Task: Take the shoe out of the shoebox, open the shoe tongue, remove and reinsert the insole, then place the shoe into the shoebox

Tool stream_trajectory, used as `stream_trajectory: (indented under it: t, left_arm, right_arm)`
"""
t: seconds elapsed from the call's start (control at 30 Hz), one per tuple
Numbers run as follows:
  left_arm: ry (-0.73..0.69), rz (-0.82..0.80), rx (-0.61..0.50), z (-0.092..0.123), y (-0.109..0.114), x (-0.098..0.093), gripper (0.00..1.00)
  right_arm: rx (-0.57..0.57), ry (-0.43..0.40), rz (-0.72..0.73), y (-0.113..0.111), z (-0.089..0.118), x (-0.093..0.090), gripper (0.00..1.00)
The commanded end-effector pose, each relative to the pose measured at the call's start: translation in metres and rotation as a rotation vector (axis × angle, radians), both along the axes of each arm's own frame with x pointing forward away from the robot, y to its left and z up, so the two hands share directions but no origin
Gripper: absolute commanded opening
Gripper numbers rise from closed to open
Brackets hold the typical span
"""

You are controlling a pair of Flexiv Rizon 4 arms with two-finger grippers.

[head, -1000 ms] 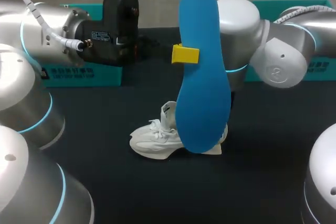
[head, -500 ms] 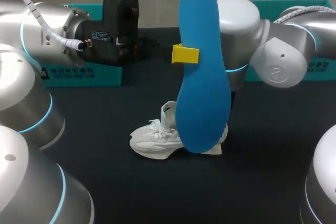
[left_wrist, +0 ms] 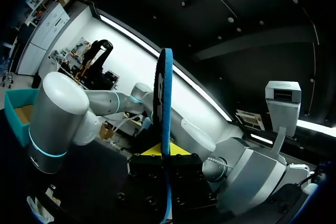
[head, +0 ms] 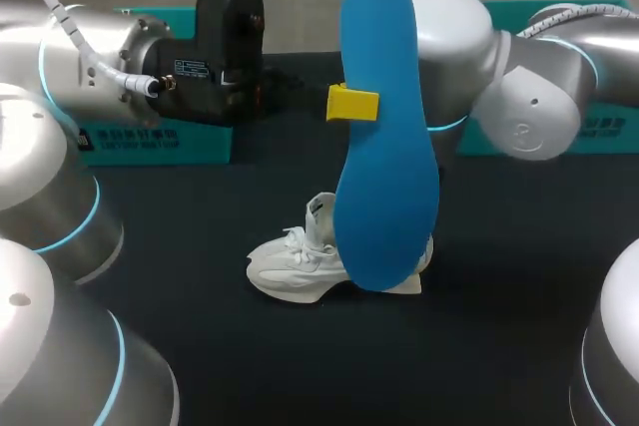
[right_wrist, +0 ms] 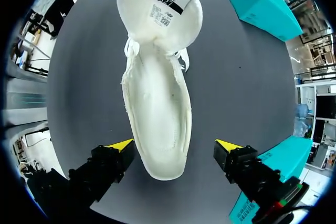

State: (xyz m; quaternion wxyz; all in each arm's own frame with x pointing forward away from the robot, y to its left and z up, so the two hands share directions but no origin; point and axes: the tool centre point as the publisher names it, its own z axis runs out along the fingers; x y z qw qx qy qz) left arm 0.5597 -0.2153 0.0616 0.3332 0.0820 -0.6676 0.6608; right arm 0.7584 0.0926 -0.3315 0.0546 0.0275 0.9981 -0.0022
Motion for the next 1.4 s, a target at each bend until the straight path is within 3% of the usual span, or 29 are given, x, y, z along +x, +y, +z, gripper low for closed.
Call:
stream_trajectory:
  t: [0.03, 0.43, 0.67, 1.07, 1.13, 1.3, 1.4]
  left_arm:
    - [0.000, -0.002, -0.002, 0.000, -0.002, 0.001, 0.00]
    - [0.000, -0.002, -0.002, 0.000, -0.002, 0.001, 0.00]
    - [0.000, -0.002, -0.002, 0.000, -0.002, 0.001, 0.00]
    - [0.000, -0.002, -0.002, 0.000, -0.002, 0.001, 0.00]
    - [0.000, -0.002, -0.002, 0.000, -0.002, 0.001, 0.00]
    - [0.000, -0.002, -0.002, 0.000, -0.002, 0.001, 0.00]
    - [0.000, -0.002, -0.002, 0.000, -0.002, 0.001, 0.00]
  right_arm:
    - [-0.028, 0.010, 0.019, 0.015, -0.001, 0.016, 1.00]
    - [-0.022, 0.034, 0.099, 0.033, -0.016, 0.040, 1.00]
    - [-0.003, 0.057, 0.120, 0.048, -0.025, 0.034, 1.00]
    - [0.000, 0.102, 0.056, 0.052, -0.047, 0.027, 1.00]
    - [0.000, 0.108, 0.052, 0.052, -0.049, 0.027, 0.91]
    - [-0.002, 0.123, 0.036, 0.053, -0.054, 0.024, 0.48]
    - [0.000, 0.130, 0.019, 0.049, -0.057, 0.022, 0.38]
